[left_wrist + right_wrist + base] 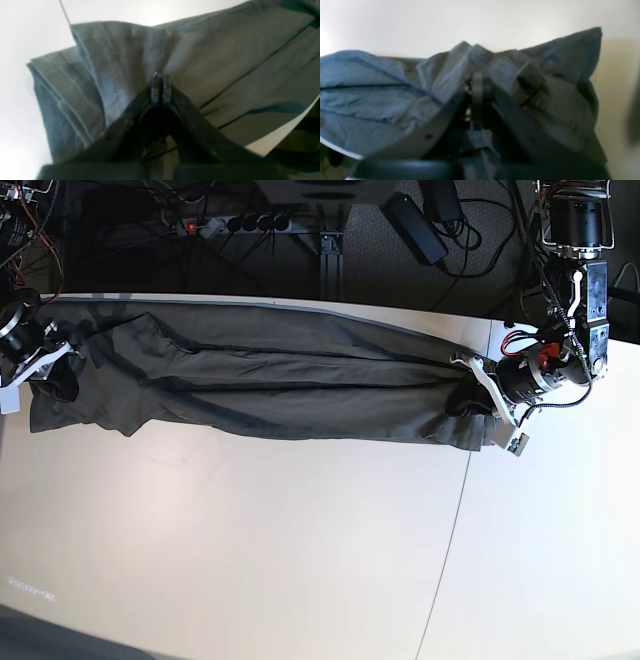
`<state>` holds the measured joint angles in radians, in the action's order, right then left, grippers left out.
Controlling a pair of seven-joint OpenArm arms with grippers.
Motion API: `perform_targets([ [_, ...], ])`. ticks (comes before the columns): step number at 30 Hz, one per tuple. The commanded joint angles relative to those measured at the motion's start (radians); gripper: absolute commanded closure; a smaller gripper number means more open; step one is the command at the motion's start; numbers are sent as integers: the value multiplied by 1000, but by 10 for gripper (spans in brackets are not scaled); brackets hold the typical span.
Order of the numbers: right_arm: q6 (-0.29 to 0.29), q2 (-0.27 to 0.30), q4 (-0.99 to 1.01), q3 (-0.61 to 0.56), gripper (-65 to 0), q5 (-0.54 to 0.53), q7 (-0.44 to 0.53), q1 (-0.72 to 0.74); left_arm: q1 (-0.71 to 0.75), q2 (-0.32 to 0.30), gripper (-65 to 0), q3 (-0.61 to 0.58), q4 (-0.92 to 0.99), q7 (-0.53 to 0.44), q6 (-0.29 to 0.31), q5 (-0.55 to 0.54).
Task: Fold the T-shirt properly
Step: 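Release the hem and regrasp the folded strip end with the left gripper, then lift the strip end with the left gripper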
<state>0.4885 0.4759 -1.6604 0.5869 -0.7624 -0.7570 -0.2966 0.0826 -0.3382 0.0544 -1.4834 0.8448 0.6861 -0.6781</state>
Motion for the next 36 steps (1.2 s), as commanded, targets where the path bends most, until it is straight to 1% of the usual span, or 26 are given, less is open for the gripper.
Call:
perform_targets([
  [1,61,20,-15,8,0,-11,19,5,-23,-11,0,10,-16,-17,12,-34],
  [4,61,20,-15,8,0,-11,19,2,-38,-11,-60,50,-43,19,12,-97],
  [6,61,19,-15,8,0,-8,18,-1,-37,-11,-100,106,-82,28,12,-118],
  [7,61,19,-15,8,0,-3,16,0,-38,-11,-134,138,-101,28,12,-118],
  [8,61,20,-15,8,0,-4,16,0,-38,-11,-183,171,-116,28,12,-118],
  [10,61,19,-15,8,0,-4,16,0,-37,-18,-317,225,-129,28,12,-119],
  [11,61,19,-15,8,0,-4,16,0,-32,-24,-371,237,-129,27,12,-119],
  [12,61,20,-15,8,0,-4,16,0,-26,-29,-399,241,-129,27,12,-118],
  [17,61,19,-15,8,0,-5,23,0,35,-28,-408,232,-129,18,12,-118],
  [21,61,19,-15,8,0,-4,20,0,90,-28,-465,232,-128,-4,12,-109],
  [23,61,19,-15,8,0,-4,19,0,110,-27,-466,232,-127,-34,12,-80],
  [25,61,20,-15,8,0,-4,19,0,117,-27,-466,232,-127,-64,-20,-26],
  [26,61,20,-15,8,0,-4,19,0,117,-28,-466,232,-127,-71,-25,-10],
  [31,61,19,-15,8,0,-5,19,0,117,-27,-466,232,-126,-70,-26,-13],
  [33,61,19,-15,8,0,-4,19,0,117,-27,-466,232,-119,-71,-45,-13],
  [36,61,19,-15,8,0,-5,16,0,117,-25,-466,232,-110,-74,-48,-12],
])
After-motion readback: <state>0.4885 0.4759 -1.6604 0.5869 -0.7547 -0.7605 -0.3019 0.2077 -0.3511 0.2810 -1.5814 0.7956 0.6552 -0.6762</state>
